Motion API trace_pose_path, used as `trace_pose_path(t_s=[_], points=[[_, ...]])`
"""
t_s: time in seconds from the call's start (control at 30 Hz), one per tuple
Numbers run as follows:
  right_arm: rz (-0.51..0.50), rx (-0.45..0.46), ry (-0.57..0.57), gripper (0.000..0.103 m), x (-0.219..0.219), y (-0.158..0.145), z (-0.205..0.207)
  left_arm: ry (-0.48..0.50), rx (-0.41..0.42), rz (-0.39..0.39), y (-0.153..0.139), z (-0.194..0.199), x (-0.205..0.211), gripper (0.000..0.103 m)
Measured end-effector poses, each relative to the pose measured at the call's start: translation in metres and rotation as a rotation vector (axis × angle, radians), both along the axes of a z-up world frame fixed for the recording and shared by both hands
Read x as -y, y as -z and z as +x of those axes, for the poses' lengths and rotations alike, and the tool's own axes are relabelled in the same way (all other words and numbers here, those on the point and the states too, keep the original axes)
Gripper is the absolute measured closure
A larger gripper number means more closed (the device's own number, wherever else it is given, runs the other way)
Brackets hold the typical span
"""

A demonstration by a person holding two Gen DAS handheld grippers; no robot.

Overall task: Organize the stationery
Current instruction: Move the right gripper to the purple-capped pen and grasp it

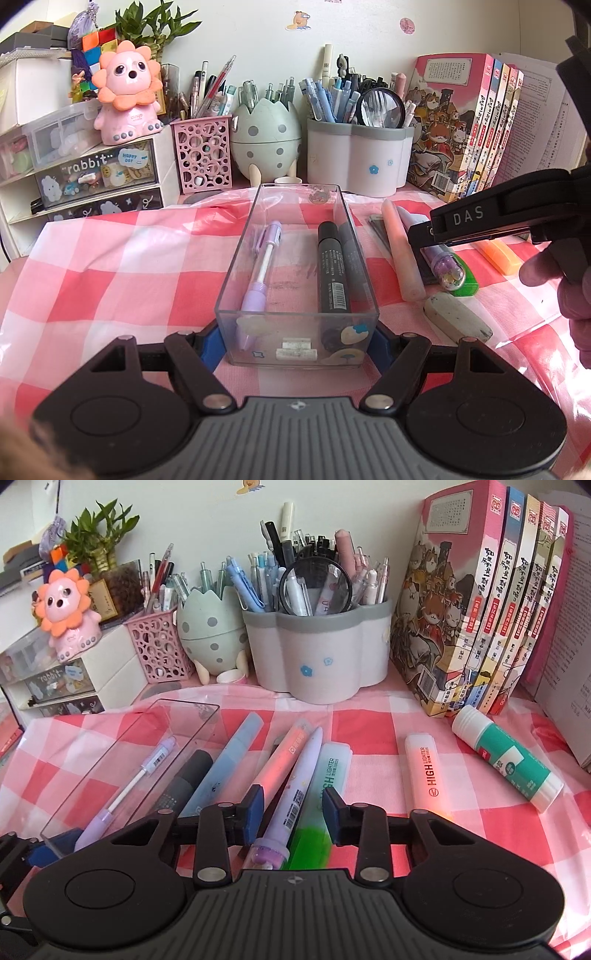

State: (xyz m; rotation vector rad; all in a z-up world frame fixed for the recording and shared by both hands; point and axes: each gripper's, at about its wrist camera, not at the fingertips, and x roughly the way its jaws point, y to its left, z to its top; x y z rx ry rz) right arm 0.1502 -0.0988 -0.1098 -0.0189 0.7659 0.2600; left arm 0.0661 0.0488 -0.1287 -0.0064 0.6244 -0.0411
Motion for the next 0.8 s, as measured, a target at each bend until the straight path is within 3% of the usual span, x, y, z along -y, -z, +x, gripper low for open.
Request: trace_pose_path(t_s=[0.33, 0.8], points=[[-0.161, 0.038, -0.026, 0.079, -0.022, 0.002, -0.001, 0.000, 0.000, 0.000, 0.000, 0.000, 0.000, 0.055], [-0.181, 0.033, -0.029, 0.091, -0.026, 0.001, -0.002, 0.000, 0.000, 0.000, 0.000, 0.000, 0.000, 0.055]])
